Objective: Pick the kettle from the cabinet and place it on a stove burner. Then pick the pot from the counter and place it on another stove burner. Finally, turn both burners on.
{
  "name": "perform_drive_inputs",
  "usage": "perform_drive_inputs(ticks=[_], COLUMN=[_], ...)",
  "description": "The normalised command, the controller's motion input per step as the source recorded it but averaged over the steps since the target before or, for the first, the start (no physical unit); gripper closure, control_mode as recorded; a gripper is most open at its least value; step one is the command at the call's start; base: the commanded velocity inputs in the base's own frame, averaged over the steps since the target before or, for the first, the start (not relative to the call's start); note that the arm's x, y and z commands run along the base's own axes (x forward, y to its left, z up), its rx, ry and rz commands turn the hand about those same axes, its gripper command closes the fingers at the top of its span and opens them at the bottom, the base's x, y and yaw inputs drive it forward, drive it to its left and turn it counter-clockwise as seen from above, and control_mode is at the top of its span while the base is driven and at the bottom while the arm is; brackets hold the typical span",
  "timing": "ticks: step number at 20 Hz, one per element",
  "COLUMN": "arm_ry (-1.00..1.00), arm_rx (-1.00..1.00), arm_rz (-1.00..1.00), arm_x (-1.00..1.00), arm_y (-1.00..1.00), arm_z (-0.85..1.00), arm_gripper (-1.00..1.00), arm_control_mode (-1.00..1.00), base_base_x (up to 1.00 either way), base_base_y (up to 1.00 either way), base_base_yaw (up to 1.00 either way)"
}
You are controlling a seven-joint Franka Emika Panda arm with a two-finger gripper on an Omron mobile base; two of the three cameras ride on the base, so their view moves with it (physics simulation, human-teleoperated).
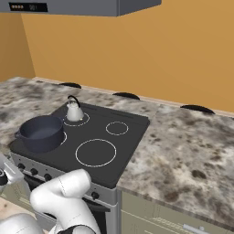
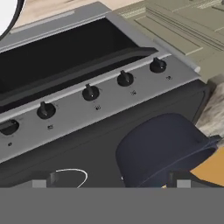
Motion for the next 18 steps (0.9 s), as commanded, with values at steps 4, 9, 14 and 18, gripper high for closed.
perform_drive_inputs(ticks=[4,9,14,18], arm_ry=[-0.09,-0.09,0.00,0.00], arm_rx=[-0.05,-0.08,-0.08,-0.07], arm_rz=[0.00,0.00,0.00,0.00], arm_x=[0.00,0.00,0.00,0.01], arm_y=[0.10,0.14,0.10,0.16], arm_z=[-0.27,-0.25,-0.24,-0.29], arm_gripper=[-1.00,-1.00,-1.00,-1.00], arm_control_mode=[-1.00,-1.00,-1.00,-1.00], base_base_x=[0.00,0.00,0.00,0.00], base_base_y=[0.00,0.00,0.00,0.00], base_base_yaw=[0.00,0.00,0.00,0.00])
